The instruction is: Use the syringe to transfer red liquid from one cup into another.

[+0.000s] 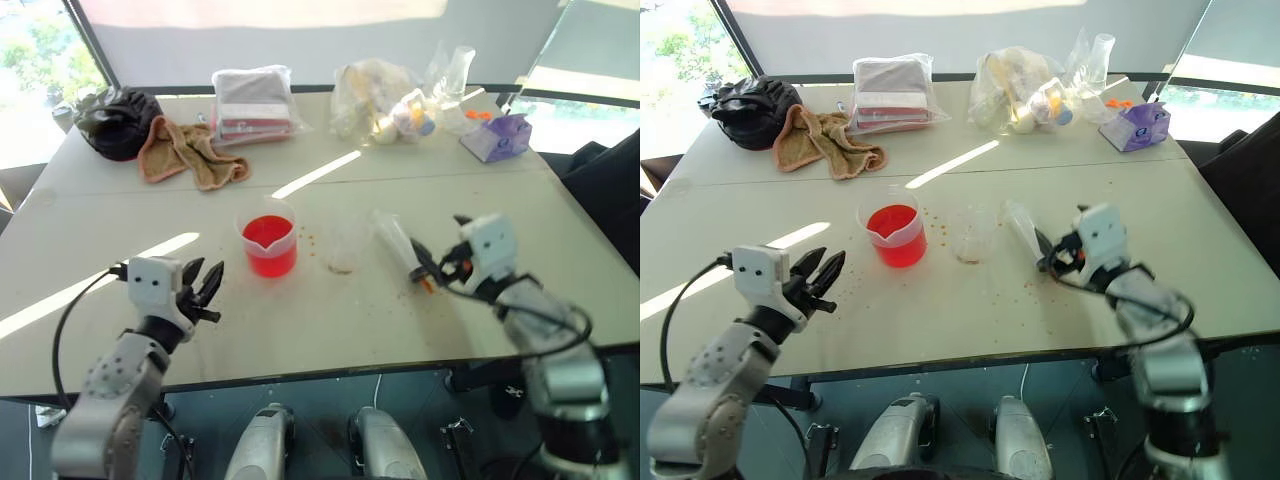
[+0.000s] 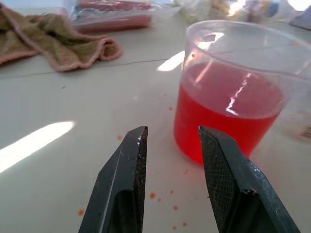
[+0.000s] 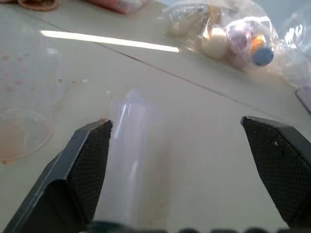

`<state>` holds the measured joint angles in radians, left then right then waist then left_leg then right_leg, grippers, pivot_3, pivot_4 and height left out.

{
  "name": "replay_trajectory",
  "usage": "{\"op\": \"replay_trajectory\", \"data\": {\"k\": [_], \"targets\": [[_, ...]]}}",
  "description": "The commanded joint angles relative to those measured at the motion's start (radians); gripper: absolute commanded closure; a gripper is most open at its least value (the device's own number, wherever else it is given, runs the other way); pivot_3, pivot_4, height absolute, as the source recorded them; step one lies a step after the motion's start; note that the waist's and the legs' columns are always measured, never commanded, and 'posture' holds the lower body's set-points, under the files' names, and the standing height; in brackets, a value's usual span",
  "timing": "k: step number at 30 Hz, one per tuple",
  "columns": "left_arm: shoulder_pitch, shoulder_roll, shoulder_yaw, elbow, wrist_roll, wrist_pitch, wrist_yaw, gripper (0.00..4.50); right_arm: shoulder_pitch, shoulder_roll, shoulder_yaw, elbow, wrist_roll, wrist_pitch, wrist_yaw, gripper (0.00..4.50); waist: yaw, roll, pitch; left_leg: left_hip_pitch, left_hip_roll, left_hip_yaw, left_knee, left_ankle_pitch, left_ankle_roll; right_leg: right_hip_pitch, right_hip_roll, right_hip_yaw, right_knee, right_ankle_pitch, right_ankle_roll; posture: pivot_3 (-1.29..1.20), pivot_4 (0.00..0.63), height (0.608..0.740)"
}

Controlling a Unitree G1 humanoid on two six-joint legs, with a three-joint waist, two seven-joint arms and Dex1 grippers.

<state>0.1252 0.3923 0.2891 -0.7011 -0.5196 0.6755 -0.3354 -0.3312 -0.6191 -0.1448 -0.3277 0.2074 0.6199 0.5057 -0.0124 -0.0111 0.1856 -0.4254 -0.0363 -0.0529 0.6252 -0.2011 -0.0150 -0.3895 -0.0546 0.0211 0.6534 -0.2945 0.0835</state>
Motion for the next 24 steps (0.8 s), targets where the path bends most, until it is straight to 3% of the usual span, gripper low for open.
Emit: {"op": "replay_trajectory", "data": {"k": [1, 5, 8, 14, 19, 24], "targets": [[-0.010, 0.097, 0.033, -0.025, -0.143, 0.057, -0.134, 2.77, -0.174, -0.091, 0.009, 0.105, 0.075, 0.175, 0.108, 0.09, 0.001, 0.000, 0.000, 0.000, 0.000, 0.000, 0.000, 0.000, 0.001, 0.000, 0.000, 0.000, 0.000, 0.000, 0.000, 0.00, 0.150, 0.736], [-0.098, 0.291, 0.124, 0.039, -0.278, 0.093, -0.304, 2.77, -0.480, -0.152, 0.088, 0.285, 0.121, 0.447, 0.172, 0.09, 0.001, 0.001, 0.002, -0.001, 0.000, 0.000, -0.001, 0.000, 0.001, -0.002, -0.001, 0.000, 0.000, 0.000, -0.001, 0.00, 0.150, 0.736], [-0.245, 0.441, 0.159, 0.116, -0.409, 0.157, -0.415, 2.77, -0.646, -0.221, 0.279, 0.350, 0.082, 0.554, 0.264, 0.09, 0.003, 0.001, 0.002, -0.001, 0.000, 0.000, -0.002, 0.000, 0.001, -0.002, -0.002, -0.001, -0.001, 0.000, -0.001, 0.00, 0.150, 0.736], [-0.495, 0.665, 0.071, 0.242, -0.485, 0.207, -0.646, 2.77, -0.962, -0.165, 0.511, 0.657, 0.046, 0.751, 0.338, 0.09, -0.007, 0.001, 0.002, -0.004, -0.003, 0.004, -0.005, -0.002, 0.003, -0.006, -0.005, 0.002, -0.004, 0.000, 0.000, 0.00, 0.150, 0.736], [-0.643, 0.727, -0.040, 0.322, -0.447, 0.185, -0.780, 2.77, -1.114, -0.034, 0.619, 0.939, 0.012, 0.848, 0.337, 0.09, -0.008, 0.001, 0.002, -0.012, -0.003, 0.005, -0.010, 0.000, 0.000, -0.019, -0.005, 0.003, 0.000, 0.002, 0.004, 0.00, 0.150, 0.736], [-0.731, 0.709, -0.112, 0.390, -0.370, 0.134, -0.821, 2.77, -1.161, 0.058, 0.682, 1.085, -0.020, 0.821, 0.361, 0.09, -0.005, 0.001, 0.002, -0.022, -0.003, 0.007, -0.010, 0.001, -0.002, -0.032, -0.004, 0.002, 0.007, 0.002, 0.004, 0.00, 0.150, 0.736]]}}
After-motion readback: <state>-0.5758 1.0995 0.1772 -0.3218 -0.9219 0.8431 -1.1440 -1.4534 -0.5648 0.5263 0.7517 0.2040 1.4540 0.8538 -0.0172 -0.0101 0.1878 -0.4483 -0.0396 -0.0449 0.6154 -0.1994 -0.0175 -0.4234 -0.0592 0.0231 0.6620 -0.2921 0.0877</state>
